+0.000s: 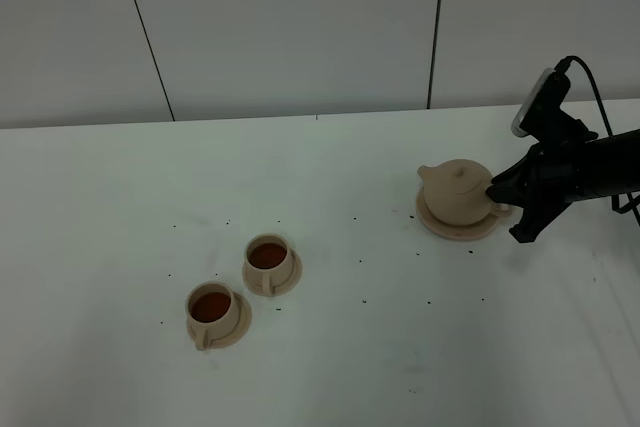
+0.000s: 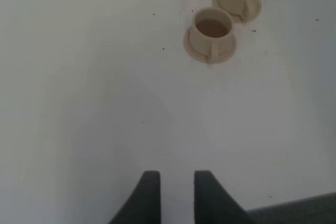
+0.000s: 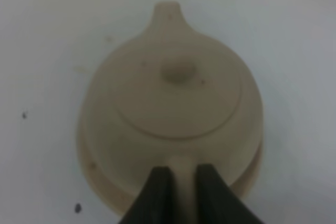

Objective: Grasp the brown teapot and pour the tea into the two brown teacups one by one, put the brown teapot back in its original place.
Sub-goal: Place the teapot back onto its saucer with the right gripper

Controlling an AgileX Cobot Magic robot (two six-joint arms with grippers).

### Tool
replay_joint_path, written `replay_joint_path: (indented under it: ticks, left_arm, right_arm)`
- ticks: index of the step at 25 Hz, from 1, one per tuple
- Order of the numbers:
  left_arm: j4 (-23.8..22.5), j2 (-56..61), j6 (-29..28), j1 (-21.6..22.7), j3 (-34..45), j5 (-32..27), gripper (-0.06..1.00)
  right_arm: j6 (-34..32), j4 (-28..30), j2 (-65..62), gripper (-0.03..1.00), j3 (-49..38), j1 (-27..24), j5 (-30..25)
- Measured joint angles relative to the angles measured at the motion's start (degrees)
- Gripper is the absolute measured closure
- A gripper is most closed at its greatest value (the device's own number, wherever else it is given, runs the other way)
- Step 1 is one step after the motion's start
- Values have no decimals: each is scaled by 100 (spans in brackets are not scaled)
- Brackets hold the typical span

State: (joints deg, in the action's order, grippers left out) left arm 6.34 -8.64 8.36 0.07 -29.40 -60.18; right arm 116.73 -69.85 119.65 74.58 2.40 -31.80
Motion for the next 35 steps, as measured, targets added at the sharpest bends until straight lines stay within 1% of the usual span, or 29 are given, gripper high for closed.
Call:
replay_joint_path:
  ticks: [27,31,35]
  left_arm:
    - [0,0,0,0,0,0,71]
    - [0,0,0,0,0,0,71]
    - [0,0,0,0,0,0,71]
  right_arm:
    - [-69,0,0,87,0,-8,-96]
    - [-146,-55,0,84,0,-8,-101]
    - [-178,-136,0,77,0,-27,-128]
